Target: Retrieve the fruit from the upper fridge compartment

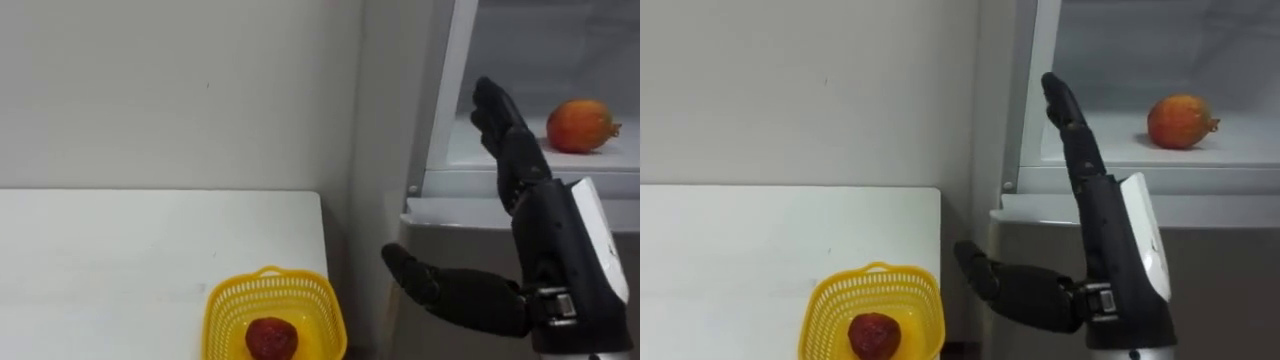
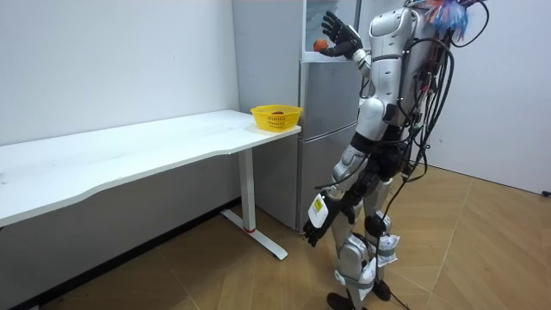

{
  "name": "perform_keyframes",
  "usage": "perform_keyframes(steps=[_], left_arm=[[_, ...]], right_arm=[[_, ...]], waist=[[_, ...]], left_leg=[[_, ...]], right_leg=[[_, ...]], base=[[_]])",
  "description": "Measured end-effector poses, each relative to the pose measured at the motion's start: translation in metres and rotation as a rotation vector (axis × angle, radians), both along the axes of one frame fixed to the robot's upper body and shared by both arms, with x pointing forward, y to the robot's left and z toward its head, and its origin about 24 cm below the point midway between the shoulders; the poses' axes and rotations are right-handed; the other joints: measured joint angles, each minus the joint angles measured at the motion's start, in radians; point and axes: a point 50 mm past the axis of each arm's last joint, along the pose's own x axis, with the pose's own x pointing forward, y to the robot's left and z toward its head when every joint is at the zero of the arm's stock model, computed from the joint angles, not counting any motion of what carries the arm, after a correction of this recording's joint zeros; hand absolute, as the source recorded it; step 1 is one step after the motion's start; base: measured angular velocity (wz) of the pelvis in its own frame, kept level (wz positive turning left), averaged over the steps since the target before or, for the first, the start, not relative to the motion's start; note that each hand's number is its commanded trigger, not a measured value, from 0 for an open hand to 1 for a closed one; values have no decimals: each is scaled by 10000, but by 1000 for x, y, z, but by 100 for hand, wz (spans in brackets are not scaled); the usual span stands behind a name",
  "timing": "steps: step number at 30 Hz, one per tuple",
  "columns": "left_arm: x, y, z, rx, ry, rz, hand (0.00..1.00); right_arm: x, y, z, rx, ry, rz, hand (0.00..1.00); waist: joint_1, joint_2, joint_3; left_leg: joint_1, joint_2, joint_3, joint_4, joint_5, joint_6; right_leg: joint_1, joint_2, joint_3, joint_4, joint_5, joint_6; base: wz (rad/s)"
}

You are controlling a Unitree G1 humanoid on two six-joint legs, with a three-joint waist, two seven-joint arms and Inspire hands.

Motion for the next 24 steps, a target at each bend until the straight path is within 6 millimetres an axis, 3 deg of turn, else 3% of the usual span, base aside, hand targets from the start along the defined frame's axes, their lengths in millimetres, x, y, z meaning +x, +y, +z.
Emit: perform_keyframes(steps=[16, 22, 24], left_arm=[[-7, 3, 1, -65, 22, 279, 0], [-9, 7, 1, -149, 126, 441, 0], [-8, 8, 2, -130, 78, 484, 0]], right_arm=[[-6, -20, 4, 544, -684, -1236, 0], [-4, -43, 4, 530, -861, -2596, 0], [0, -59, 1, 909, -653, -3169, 0]], waist=[[-61, -94, -16], [-73, -208, 32], [-194, -286, 25]], left_leg=[[143, 32, 239, -184, -2, -23], [149, 40, 213, -259, -20, -41], [204, 33, 180, -281, -25, -37]], right_leg=[[-41, 128, 191, -167, 17, 14], [13, 131, 147, -164, 19, 18], [117, 104, 34, -180, 20, 21]], base=[[-4], [1], [9]])
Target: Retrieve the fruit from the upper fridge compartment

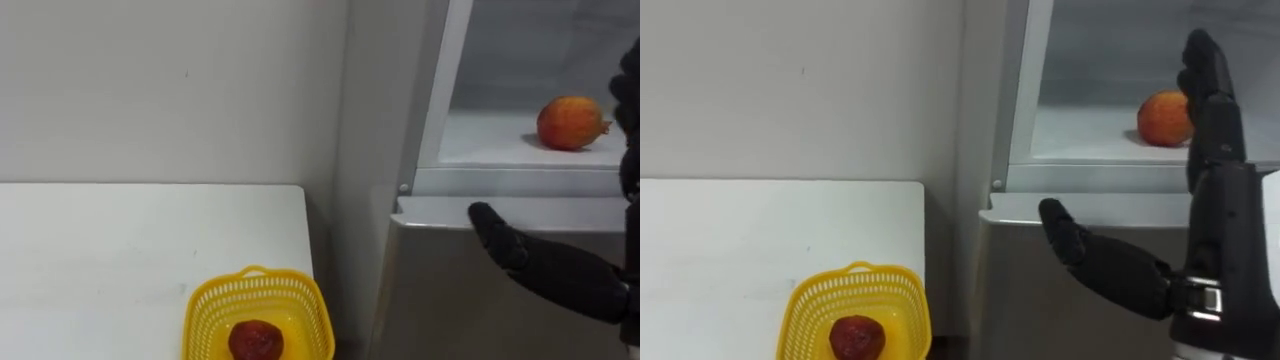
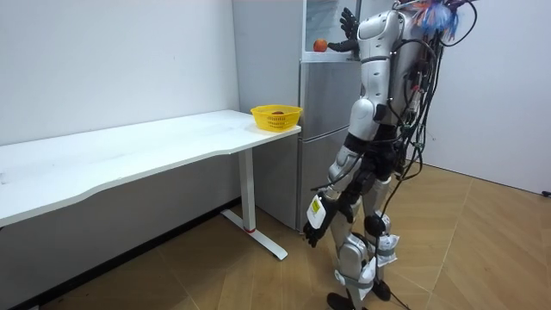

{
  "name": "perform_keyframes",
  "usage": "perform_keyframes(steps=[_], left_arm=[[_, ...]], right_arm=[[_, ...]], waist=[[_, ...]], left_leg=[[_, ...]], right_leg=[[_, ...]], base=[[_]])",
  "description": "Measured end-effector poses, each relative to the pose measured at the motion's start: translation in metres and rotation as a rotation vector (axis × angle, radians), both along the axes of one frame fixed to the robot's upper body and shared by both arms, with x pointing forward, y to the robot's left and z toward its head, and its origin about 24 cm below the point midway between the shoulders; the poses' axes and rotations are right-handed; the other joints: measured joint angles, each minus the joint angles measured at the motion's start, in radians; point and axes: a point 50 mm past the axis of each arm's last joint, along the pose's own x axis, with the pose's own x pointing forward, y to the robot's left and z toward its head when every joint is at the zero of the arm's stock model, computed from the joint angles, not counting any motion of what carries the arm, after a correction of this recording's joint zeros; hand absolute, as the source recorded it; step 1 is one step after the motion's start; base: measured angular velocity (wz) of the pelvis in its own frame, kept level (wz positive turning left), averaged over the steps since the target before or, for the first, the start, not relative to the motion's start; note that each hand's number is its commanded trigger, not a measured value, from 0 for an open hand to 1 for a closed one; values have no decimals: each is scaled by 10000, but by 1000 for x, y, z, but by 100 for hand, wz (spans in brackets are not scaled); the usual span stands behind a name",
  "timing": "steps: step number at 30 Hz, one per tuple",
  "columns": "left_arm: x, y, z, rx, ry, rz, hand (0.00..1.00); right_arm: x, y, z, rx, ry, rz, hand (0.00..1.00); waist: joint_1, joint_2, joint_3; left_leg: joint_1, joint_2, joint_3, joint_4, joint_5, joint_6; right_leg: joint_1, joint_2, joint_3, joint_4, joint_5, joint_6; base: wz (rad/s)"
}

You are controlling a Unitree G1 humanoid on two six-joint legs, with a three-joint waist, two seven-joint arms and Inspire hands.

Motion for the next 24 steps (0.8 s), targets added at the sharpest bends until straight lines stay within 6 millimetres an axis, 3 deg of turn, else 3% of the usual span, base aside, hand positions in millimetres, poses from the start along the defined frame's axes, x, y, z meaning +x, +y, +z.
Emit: perform_keyframes(steps=[4, 10, 16, 18, 24], left_arm=[[-2, 1, 0, 23, 67, 78, 0], [-4, 8, 1, -23, 172, 716, 0], [-5, 15, 2, 138, 311, 804, 0], [-6, 18, 3, 209, 289, 959, 0], [-5, 23, 6, 346, 103, 923, 0]], right_arm=[[5, -20, 6, 519, -162, -424, 0], [19, -51, 34, 1013, -1173, -1561, 0], [26, -70, 42, 926, -1117, -2400, 0], [34, -80, 48, 915, -912, -2612, 0], [56, -105, 57, 2021, -178, -2193, 0]], waist=[[-65, -27, 17], [-117, -230, 57], [-121, -539, -19], [-87, -615, -11], [-33, -663, -14]], left_leg=[[39, -9, -32, -17, 4, -1], [17, -25, -57, 23, 21, -14], [-14, -49, -278, 102, 20, -14], [-41, -55, -321, 101, 17, -13], [-81, -28, -388, 103, 11, -19]], right_leg=[[21, -22, -104, 20, -1, 2], [22, -34, -119, -6, -23, -12], [137, -24, -302, -169, -25, 5], [124, -32, -362, -167, -28, 11], [131, -42, -488, -141, -25, 13]], base=[[0], [0], [11], [7], [3]])
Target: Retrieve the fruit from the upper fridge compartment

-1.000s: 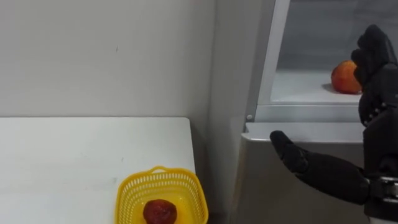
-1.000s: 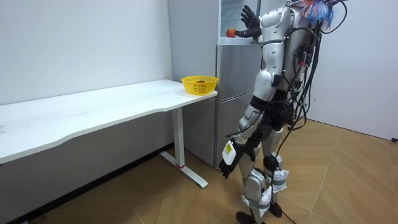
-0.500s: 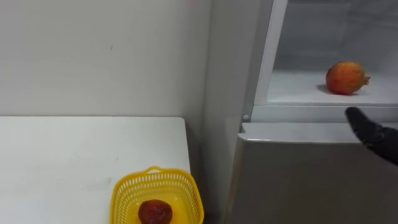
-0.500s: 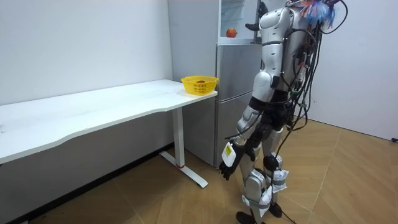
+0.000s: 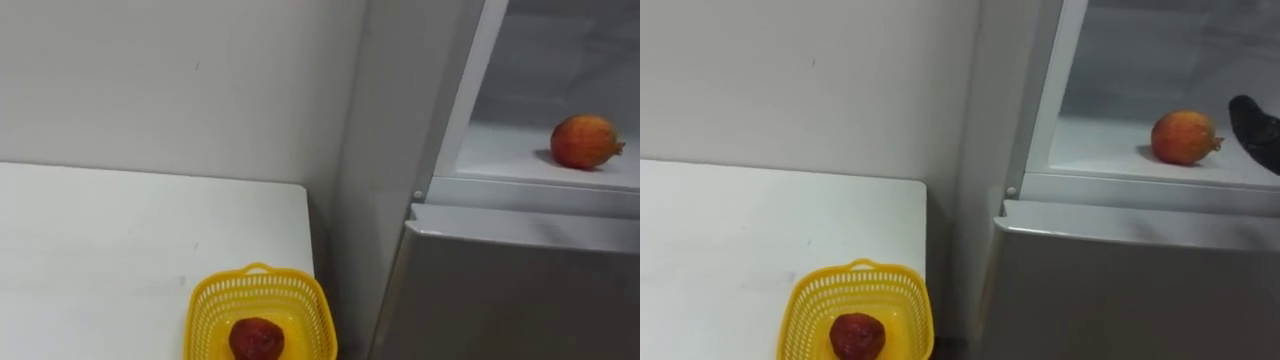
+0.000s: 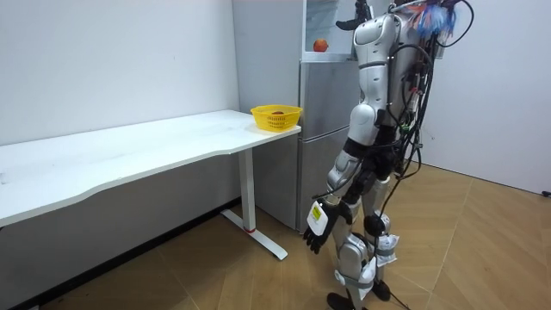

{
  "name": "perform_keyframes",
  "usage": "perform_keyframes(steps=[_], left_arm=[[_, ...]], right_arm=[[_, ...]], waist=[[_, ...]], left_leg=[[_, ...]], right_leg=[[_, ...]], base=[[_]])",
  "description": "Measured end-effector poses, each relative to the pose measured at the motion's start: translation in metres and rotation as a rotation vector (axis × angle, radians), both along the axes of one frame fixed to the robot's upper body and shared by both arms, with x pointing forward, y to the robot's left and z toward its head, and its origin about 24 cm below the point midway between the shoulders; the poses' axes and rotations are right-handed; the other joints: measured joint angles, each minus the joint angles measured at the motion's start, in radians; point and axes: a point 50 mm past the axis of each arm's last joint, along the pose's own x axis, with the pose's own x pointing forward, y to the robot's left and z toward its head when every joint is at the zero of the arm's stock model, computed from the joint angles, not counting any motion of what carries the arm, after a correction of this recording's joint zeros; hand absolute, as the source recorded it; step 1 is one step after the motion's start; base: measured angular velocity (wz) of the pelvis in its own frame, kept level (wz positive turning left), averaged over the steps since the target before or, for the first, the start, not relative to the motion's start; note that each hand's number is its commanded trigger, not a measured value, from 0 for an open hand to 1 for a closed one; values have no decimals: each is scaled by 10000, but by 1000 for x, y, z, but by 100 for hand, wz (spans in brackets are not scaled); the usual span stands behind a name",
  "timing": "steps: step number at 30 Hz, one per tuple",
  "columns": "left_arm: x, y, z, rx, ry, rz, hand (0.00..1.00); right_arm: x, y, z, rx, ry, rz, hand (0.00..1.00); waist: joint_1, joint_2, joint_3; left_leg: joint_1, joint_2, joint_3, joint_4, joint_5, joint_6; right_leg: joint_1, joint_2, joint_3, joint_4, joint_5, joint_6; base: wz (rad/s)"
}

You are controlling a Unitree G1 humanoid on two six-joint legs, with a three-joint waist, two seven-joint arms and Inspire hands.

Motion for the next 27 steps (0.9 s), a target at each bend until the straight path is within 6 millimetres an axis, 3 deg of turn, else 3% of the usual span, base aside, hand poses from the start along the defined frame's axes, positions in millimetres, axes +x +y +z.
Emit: perform_keyframes(steps=[3, 8, 15, 20, 27], left_arm=[[1, 2, 0, 30, 56, 41, 0], [-1, 6, 3, 22, 44, 270, 0], [-7, 23, 9, 515, 137, 471, 0], [-11, 26, 9, 691, 377, 564, 0], [-13, 27, 9, 757, 577, 645, 0]], right_arm=[[8, -11, -16, 858, 947, 465, 0], [21, -24, -36, 1967, 2389, 1226, 0], [45, -28, -14, 1576, 3164, 2691, 0], [53, -36, -16, 2157, 3694, 3125, 0], [56, -34, -18, 2065, 4050, 3619, 0]], waist=[[-25, -117, 39], [-68, -222, -35], [-31, -344, -58], [34, -540, -127], [167, -453, -100]], left_leg=[[-51, 7, -97, 1, 4, -8], [-270, -13, -184, 75, 1, -4], [-290, -29, -304, 152, 16, -6], [-280, -32, -476, 246, 10, -6], [-372, -36, -529, 387, 9, -5]], right_leg=[[8, -61, -199, 2, 0, 0], [-112, -123, -473, 43, 2, -3], [-97, -143, -598, 160, 1, -3], [31, -141, -767, 138, 1, -3], [16, -168, -884, 151, 2, -4]], base=[[11], [7], [4], [12], [2]])
